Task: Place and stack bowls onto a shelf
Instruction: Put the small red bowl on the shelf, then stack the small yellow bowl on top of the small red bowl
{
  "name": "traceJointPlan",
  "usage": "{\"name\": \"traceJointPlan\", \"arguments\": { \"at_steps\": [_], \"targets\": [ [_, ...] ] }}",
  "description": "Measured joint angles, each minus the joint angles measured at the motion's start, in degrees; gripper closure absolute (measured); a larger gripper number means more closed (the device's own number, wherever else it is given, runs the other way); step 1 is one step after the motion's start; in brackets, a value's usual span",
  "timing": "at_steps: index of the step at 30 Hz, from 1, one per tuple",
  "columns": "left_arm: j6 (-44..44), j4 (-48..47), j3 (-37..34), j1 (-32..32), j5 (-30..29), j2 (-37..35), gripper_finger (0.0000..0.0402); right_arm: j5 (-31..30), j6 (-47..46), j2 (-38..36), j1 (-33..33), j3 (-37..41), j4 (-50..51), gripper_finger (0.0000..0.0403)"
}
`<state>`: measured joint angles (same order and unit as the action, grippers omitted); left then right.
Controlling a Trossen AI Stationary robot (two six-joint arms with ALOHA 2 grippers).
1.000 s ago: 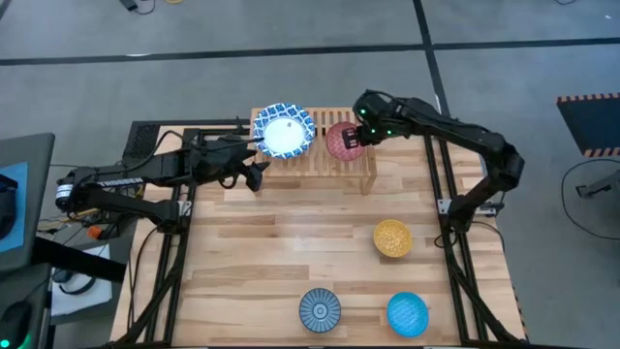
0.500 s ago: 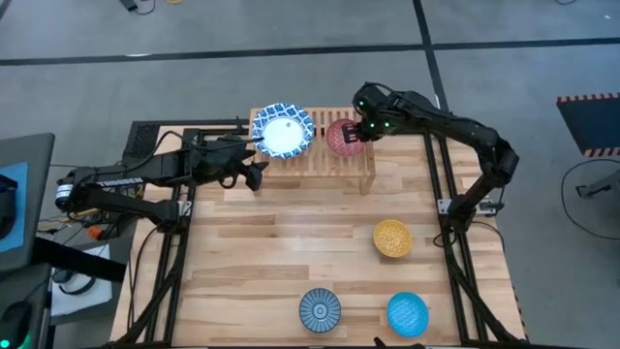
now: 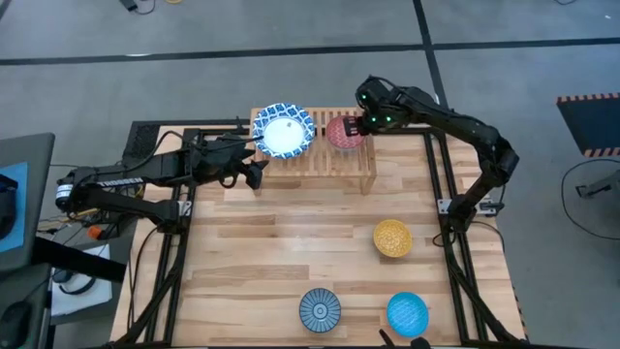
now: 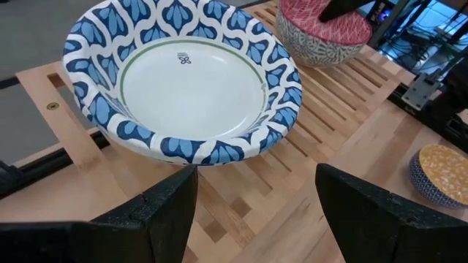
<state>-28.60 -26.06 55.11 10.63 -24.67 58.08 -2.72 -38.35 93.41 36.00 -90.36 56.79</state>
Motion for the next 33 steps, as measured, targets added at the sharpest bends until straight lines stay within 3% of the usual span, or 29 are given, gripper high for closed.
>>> {"name": "traceJointPlan", "arguments": {
  "at_steps": [10,22,27,33],
  "targets": [
    [0.50,-0.04,0.00,0.02,-0.74,0.00,0.0141,-0.12,2.08,-0.04,0.16,-4.78,-0.03,0.0290],
    [-1.12,-0.20,0.00,-0.18,-0.09,0.00,0.0141,-0.20,4.15,-0.04,0.16,-5.76,2.53,0.0187],
    [-1.18,-0.31,0.00,-1.04,0.02,0.00,0.0141,-0.78,4.82,-1.20,0.35,-5.76,4.28,0.0176],
    [-3.15,-0.39,0.00,-3.91,0.50,0.00,0.0141,-4.07,5.58,-7.52,-1.38,-5.78,8.79,0.0175]
  ]
}}
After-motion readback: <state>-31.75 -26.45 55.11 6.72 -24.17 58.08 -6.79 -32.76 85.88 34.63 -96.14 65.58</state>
